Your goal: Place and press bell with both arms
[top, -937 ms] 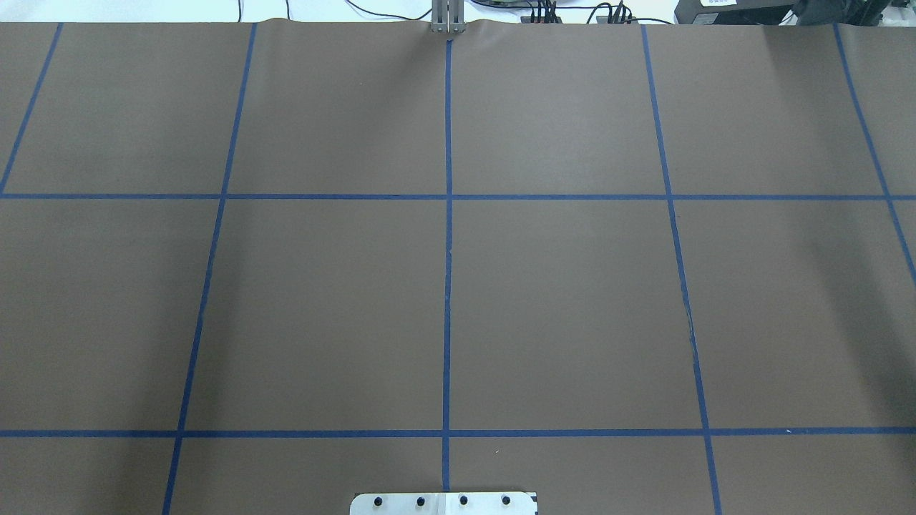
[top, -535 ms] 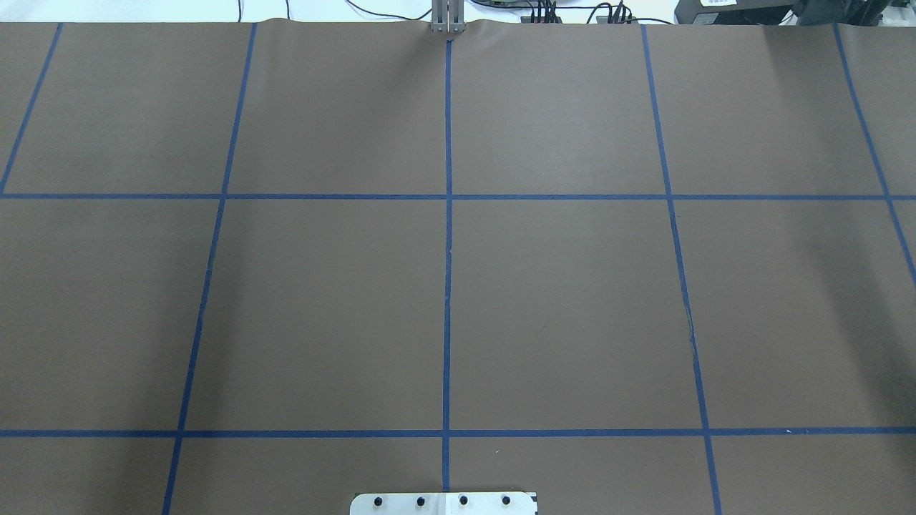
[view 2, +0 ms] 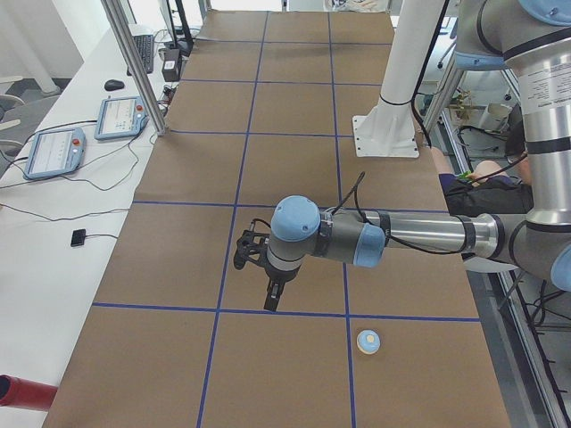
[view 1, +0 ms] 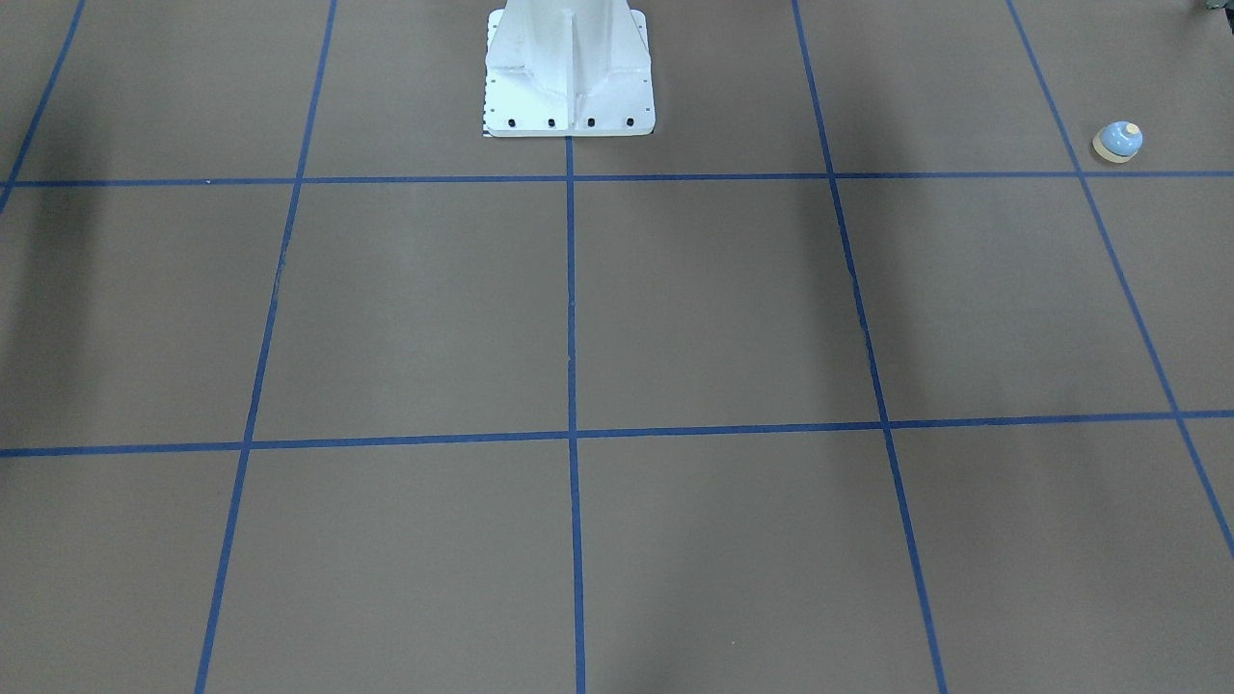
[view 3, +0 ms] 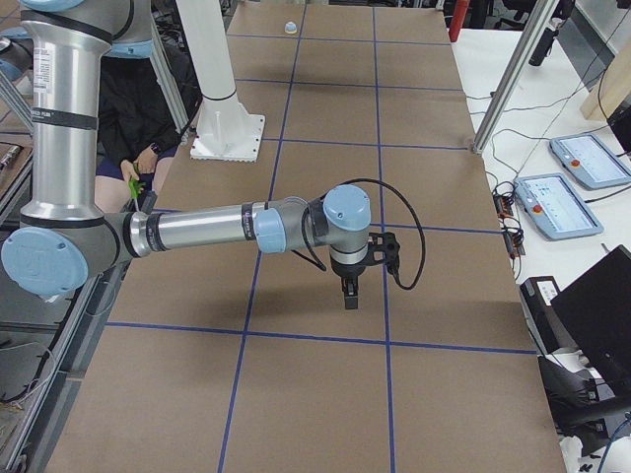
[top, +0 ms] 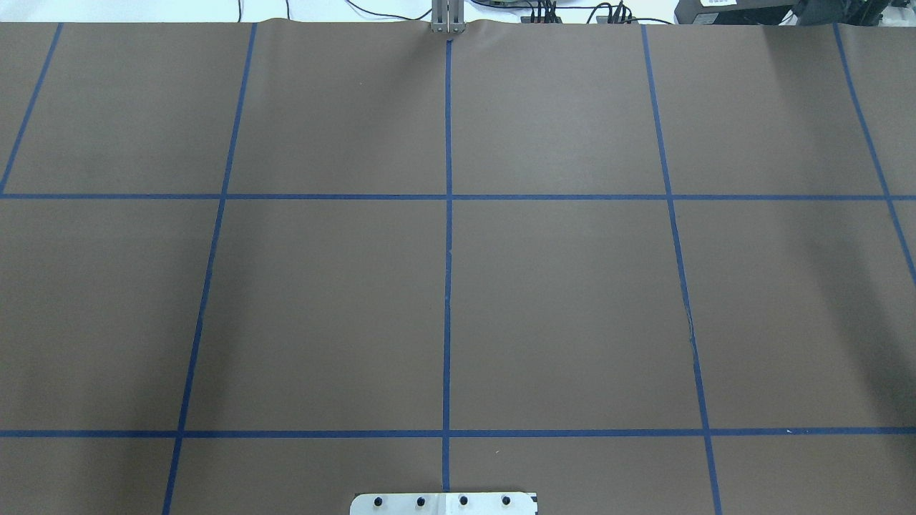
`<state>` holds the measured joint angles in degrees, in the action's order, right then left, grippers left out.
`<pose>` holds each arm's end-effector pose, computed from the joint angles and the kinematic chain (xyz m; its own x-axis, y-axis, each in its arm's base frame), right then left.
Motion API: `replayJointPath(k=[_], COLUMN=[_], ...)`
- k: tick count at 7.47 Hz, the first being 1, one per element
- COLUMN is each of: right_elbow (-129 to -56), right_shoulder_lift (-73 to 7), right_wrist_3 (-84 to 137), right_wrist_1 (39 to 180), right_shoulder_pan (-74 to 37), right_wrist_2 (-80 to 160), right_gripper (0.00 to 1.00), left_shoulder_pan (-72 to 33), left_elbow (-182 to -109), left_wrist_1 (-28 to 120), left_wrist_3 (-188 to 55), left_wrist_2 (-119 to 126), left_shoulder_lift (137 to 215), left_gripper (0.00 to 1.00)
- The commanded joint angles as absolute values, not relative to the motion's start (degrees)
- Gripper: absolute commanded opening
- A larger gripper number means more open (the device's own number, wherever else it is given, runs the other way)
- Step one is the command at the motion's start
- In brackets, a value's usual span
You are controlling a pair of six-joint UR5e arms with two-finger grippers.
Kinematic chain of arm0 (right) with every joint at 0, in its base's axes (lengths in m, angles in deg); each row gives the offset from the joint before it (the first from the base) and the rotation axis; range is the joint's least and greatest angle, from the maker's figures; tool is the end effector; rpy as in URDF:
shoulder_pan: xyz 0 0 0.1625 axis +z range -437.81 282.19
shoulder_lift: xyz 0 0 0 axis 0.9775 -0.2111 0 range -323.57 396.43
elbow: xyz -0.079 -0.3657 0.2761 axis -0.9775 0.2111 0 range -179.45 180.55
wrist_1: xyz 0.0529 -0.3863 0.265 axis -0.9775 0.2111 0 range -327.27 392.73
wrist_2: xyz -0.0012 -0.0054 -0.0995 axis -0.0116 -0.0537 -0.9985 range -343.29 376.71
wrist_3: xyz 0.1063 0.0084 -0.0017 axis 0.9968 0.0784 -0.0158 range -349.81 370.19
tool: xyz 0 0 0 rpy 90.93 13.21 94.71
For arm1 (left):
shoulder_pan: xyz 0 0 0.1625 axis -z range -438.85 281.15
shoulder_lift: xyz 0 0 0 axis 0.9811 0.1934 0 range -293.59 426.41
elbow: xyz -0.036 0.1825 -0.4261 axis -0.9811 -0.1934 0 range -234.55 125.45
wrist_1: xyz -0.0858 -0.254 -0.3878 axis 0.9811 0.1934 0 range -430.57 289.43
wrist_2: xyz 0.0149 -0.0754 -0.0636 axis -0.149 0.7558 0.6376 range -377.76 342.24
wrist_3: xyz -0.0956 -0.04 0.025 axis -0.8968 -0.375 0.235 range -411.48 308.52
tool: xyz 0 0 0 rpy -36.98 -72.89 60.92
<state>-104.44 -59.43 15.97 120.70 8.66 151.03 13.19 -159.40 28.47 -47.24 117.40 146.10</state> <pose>0.0271 -0.5142 0.6089 0.7082 -0.0796 0.7015 -0.0110 0.9923 0.1236 -0.0748 -0.4799 0.6337 0.7112 0.2128 -0.6700 -0.0182 0.9583 0.2851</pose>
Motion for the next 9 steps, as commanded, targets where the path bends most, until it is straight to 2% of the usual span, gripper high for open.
replayJointPath(k=[1, 5, 9], right_elbow=[-104.5, -104.6, -104.6], right_shoulder_lift=[-58.1, -55.9, -54.8], right_wrist_3=[18.6, 22.2, 23.4], right_wrist_1=[120.6, 117.6, 117.6], right_shoulder_pan=[6.8, 1.8, 1.4], right_wrist_2=[151.0, 151.0, 151.0], right_gripper=[1.00, 1.00, 1.00], left_shoulder_pan=[13.0, 0.2, -8.9], left_elbow=[-157.5, -156.2, -155.8], left_wrist_1=[30.8, 35.1, 36.2], left_wrist_3=[-47.0, -51.4, -51.3], left_wrist_2=[117.5, 117.3, 113.6], left_shoulder_lift=[146.7, 145.1, 132.7], left_gripper=[1.00, 1.00, 1.00])
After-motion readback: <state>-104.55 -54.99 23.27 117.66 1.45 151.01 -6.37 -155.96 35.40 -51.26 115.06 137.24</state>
